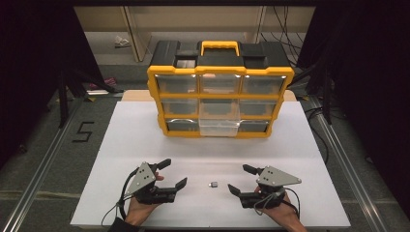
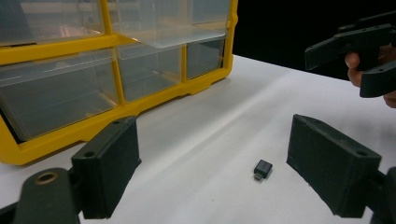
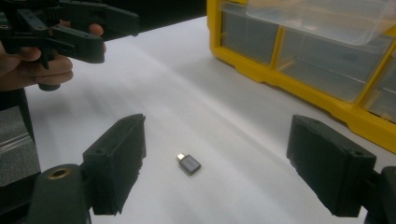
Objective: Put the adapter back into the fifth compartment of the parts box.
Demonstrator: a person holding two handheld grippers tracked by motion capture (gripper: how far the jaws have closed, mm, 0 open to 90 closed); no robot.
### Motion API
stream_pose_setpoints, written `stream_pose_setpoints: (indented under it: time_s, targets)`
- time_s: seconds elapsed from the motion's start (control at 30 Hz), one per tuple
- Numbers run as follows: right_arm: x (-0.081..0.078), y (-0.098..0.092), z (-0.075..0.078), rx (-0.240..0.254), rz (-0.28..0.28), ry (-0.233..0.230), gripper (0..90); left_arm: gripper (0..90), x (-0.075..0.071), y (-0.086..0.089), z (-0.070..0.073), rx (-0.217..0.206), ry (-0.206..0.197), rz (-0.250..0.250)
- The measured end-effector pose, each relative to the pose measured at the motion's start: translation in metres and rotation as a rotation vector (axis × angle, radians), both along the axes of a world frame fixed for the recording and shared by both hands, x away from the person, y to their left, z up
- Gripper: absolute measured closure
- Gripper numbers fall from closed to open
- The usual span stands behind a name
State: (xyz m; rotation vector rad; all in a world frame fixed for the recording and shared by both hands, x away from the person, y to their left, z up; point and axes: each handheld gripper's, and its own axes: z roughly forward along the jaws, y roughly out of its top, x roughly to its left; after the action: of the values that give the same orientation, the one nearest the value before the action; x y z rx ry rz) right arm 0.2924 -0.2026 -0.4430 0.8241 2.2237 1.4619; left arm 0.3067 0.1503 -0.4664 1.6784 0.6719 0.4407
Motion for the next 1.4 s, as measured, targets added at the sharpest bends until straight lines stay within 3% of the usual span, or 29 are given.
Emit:
stream_pose_setpoints:
  time_s: [0.3,0.4,0.7,1.2,1.4]
  targets:
    - [0.006,0.01,-0.001,-0.046,0.038,0.025,21.9,16.4,0.0,0.0,0.0,0.001,-0.001,-0.004]
    - [0.012,0.015,-0.002,-0.087,0.07,0.061,22.5,16.4,0.0,-0.001,0.0,0.003,-0.002,-0.007]
    - [0.017,0.028,-0.006,-0.182,0.111,0.098,25.1,16.4,0.0,-0.001,0.0,0.002,-0.002,-0.005]
    - [0.035,0.048,-0.01,-0.274,0.178,0.155,32.6,16.4,0.0,-0.001,0.0,0.0,-0.006,-0.01]
    - [0.039,0.053,-0.012,-0.311,0.195,0.158,34.9,16.4,0.0,0.0,0.0,0.001,-0.007,-0.01]
